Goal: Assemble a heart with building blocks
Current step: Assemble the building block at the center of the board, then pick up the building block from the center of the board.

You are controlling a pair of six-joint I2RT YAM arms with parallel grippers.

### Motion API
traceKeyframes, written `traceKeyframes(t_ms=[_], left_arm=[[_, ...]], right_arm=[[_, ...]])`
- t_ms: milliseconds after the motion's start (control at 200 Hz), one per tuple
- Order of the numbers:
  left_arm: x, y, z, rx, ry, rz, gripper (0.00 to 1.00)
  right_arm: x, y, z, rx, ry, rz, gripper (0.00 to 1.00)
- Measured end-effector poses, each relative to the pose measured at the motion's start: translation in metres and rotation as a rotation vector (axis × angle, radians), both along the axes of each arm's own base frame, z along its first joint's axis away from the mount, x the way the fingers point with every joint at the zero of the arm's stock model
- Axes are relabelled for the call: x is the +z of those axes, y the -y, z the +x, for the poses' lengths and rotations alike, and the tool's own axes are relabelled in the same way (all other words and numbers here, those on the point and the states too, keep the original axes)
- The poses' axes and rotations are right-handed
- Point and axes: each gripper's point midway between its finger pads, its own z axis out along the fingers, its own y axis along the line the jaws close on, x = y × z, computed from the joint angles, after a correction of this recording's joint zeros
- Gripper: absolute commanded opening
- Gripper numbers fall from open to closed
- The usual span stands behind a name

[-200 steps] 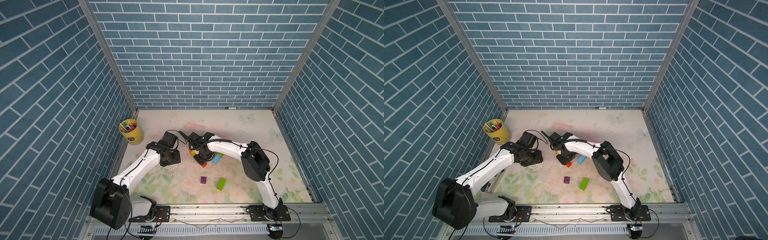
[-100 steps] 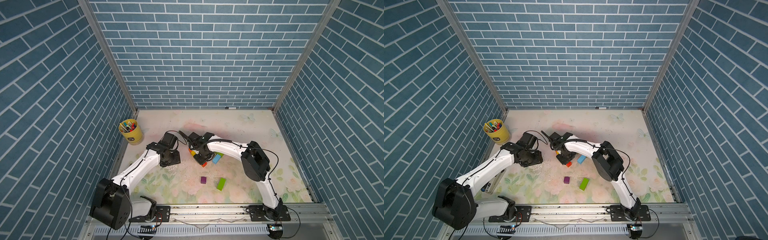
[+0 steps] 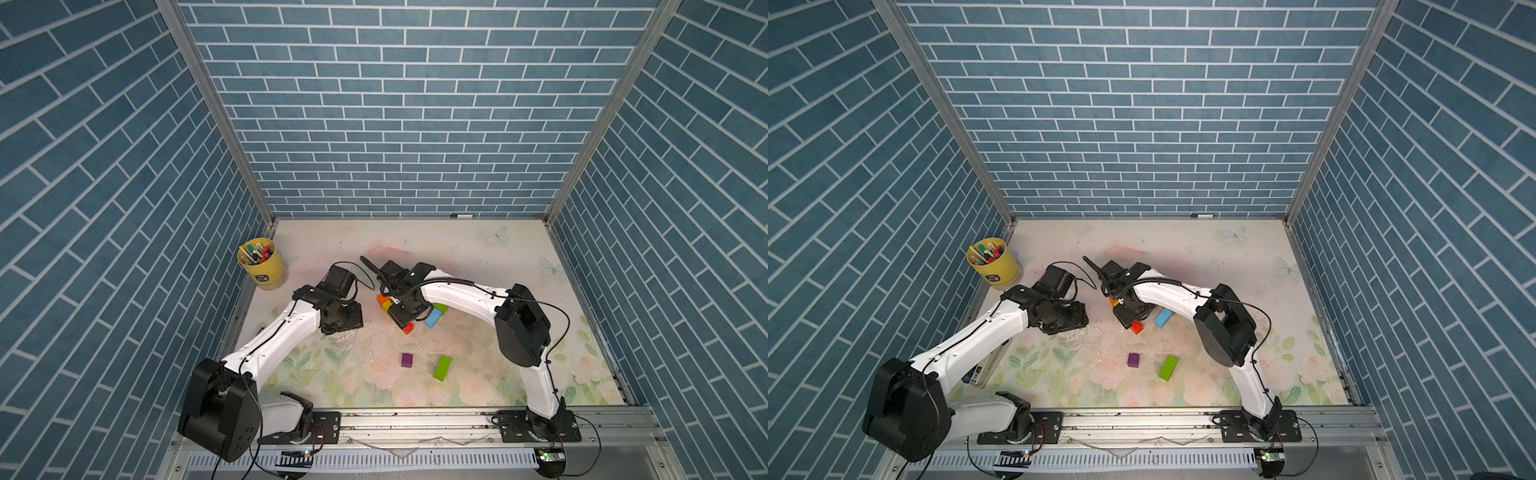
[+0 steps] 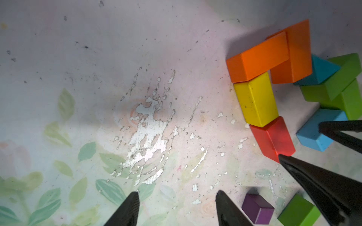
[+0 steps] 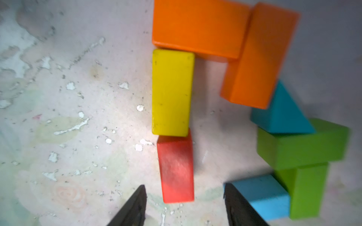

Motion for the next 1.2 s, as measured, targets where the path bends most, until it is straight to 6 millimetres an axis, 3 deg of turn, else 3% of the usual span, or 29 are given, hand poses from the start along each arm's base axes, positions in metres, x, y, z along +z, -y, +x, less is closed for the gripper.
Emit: traceKeyframes(t_ms=[80, 150, 240, 320, 440, 565, 710, 785, 900, 1010, 1200], left_arm=[[0.008, 0.022, -0.004, -0.089, 0.021, -0.001, 0.71], [0.018, 0.055, -0.010, -0.212, 0.051, 0.002, 0.73], [0.027, 0.107, -0.023, -0.388, 0.082, 0.008, 0.75], [0.027, 0.148, -0.039, -0.521, 0.091, 0.015, 0.85], [0.015, 0.198, -0.069, -0.696, 0.076, 0.042, 0.86], [-0.002, 0.231, -0.098, -0.820, 0.035, 0.076, 0.86], [-0.025, 0.251, -0.125, -0.916, -0.021, 0.138, 0.73], [-0.039, 0.253, -0.132, -0.936, -0.050, 0.176, 0.72], [-0.058, 0.243, -0.128, -0.919, -0.078, 0.252, 0.71], [-0.059, 0.241, -0.117, -0.888, -0.065, 0.283, 0.67], [-0.053, 0.254, -0.101, -0.864, -0.034, 0.265, 0.48]], right_arm=[[0.043, 0.031, 0.018, -0.154, 0.099, 0.043, 0.64], [0.088, 0.081, 0.039, -0.355, 0.196, 0.093, 0.64], [0.126, 0.152, 0.050, -0.600, 0.284, 0.126, 0.64], [0.130, 0.193, 0.038, -0.732, 0.294, 0.120, 0.63], [0.099, 0.227, 0.003, -0.828, 0.220, 0.069, 0.61], [0.072, 0.252, -0.028, -0.899, 0.153, 0.037, 0.61], [0.075, 0.268, -0.042, -0.960, 0.160, 0.085, 0.61], [0.077, 0.272, -0.045, -0.970, 0.168, 0.105, 0.61], [0.075, 0.275, -0.050, -0.980, 0.160, 0.111, 0.60], [0.071, 0.276, -0.052, -0.984, 0.150, 0.107, 0.57], [0.070, 0.276, -0.052, -0.986, 0.144, 0.111, 0.35]])
